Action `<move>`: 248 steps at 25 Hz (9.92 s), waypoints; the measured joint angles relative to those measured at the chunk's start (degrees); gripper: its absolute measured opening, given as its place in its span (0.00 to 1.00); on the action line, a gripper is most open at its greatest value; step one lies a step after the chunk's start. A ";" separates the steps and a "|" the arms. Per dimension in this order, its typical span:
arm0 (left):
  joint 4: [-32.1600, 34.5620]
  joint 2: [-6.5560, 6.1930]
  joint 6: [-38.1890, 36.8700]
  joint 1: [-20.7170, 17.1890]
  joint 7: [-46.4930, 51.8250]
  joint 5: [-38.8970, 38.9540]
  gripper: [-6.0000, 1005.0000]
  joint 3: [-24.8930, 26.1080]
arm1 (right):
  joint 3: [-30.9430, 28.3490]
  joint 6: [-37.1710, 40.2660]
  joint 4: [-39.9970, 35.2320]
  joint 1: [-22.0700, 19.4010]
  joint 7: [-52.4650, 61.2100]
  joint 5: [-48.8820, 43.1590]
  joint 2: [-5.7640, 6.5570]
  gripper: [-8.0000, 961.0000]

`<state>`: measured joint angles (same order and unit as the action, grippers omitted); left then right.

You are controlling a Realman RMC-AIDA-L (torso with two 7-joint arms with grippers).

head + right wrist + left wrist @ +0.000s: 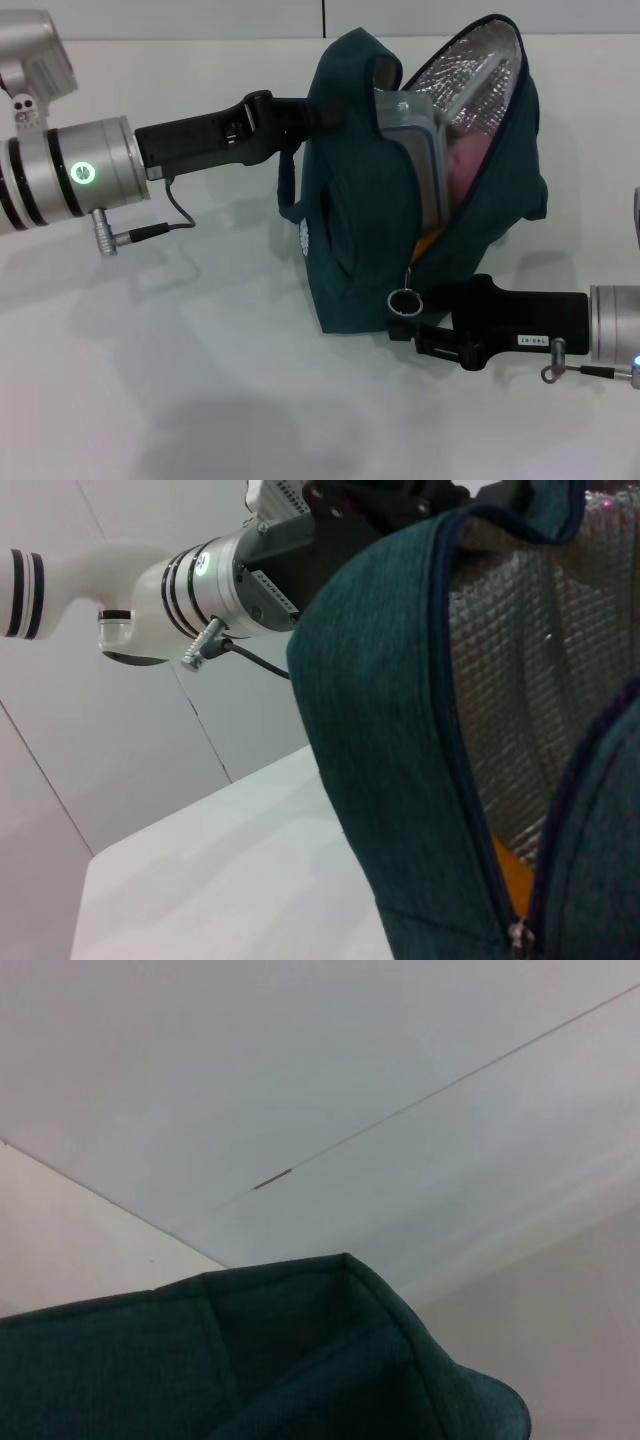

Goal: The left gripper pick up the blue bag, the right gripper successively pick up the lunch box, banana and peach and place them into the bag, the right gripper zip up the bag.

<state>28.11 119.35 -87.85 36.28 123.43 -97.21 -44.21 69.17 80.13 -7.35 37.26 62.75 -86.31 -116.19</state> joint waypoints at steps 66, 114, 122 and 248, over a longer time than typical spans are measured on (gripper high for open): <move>-2.36 0.17 -2.11 -4.15 -10.25 7.16 0.47 0.03 | 0.27 13.83 -2.96 -5.99 -8.58 19.31 0.01 0.02; -18.86 0.82 -5.19 -16.24 -69.99 9.04 0.85 0.22 | 3.14 9.17 -2.40 2.46 -8.32 22.68 0.00 0.02; -20.95 0.94 -2.70 -13.03 -71.85 11.06 0.85 0.08 | 3.17 8.29 -2.40 3.10 -8.33 22.68 0.00 0.02; -13.69 0.20 -6.40 -16.09 -77.16 28.38 0.07 -15.56 | 19.45 4.55 -11.11 7.19 -0.40 38.14 0.00 0.02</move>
<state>14.42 119.55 -94.25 20.18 46.26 -68.83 -59.77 88.62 84.68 -18.45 44.46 62.35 -48.17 -116.19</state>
